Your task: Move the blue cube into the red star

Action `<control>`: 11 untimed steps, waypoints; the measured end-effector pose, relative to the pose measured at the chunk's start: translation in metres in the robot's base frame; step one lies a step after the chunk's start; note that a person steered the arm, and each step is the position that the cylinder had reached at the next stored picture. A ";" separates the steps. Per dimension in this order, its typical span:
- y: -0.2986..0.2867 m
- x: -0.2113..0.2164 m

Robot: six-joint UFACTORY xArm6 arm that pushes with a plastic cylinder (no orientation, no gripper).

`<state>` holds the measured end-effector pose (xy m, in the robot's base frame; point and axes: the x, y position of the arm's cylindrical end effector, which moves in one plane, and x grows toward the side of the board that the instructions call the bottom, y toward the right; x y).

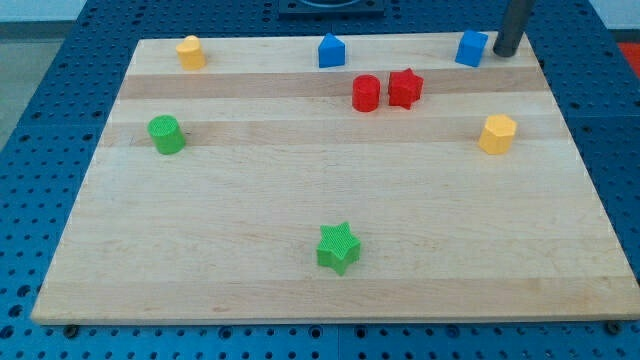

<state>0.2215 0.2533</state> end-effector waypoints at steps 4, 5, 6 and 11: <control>-0.057 0.042; -0.071 0.050; -0.083 0.050; -0.119 0.029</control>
